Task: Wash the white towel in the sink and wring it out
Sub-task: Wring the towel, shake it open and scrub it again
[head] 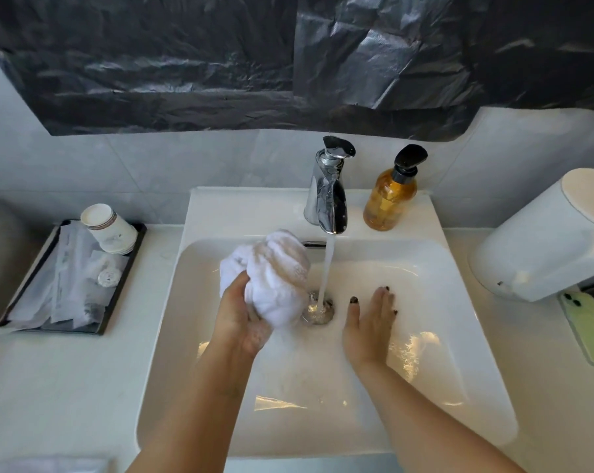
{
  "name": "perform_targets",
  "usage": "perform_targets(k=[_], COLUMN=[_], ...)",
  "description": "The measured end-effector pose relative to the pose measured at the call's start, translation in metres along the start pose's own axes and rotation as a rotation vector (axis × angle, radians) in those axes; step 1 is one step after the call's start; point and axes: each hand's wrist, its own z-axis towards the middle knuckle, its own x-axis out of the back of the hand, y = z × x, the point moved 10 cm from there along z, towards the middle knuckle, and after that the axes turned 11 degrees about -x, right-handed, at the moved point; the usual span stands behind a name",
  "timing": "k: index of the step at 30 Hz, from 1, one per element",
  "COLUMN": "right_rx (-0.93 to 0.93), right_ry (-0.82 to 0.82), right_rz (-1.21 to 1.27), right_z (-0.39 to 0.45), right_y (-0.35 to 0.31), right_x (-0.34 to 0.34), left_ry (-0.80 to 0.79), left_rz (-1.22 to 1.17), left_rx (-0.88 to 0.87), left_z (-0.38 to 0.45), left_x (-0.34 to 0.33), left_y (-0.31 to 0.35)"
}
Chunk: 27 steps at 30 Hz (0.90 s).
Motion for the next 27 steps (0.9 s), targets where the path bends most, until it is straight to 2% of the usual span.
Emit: perform_targets(k=[2,3,5,7,8,12,13,15,19,21,24,27], right_rx=[0.017,-0.025,-0.148,-0.172,-0.138,-0.073,-0.073,-0.084,-0.13,-0.124,-0.042,0.052], right_ry=[-0.163,-0.167,-0.075,-0.149,-0.274,-1.01,-1.112,-1.117,-0.758,-0.688,-0.775,-1.022], right_rz=[0.237,0.369,0.647,0.831,0.82,0.486,0.412,0.35,0.497,0.55,0.442,0.278], right_z=[-0.007,-0.008,-0.011,-0.023,-0.035,-0.119,-0.134,-0.134,-0.067,-0.05,-0.066,-0.113], right_y=[-0.021,-0.023,-0.014,-0.019,-0.028,-0.045,-0.04,-0.033,-0.039,-0.042,-0.039,-0.031], right_x=[-0.018,-0.014,0.012,0.031,0.032,-0.028,-0.044,-0.064,-0.055,-0.046,-0.046,-0.063], left_ry=[0.001,-0.011,-0.025,-0.032,-0.036,-0.01,-0.003,0.003,0.018,0.013,0.02,0.016], left_rz=[0.05,0.065,0.075,0.074,0.067,0.035,0.028,0.018,0.026,0.029,0.013,0.005], left_rx=[0.003,0.01,0.017,0.013,0.01,0.006,0.004,-0.004,-0.019,-0.025,-0.016,-0.004], left_z=[0.001,0.0,-0.001,0.001,0.003,0.01,0.01,0.008,0.007,0.006,0.006,0.008], left_x=[0.0,-0.004,-0.008,-0.011,-0.012,-0.014,-0.016,-0.02,-0.021,-0.024,-0.024,-0.02], left_y=[0.001,0.002,0.004,0.007,0.008,0.012,0.014,0.018,0.022,0.024,0.025,0.023])
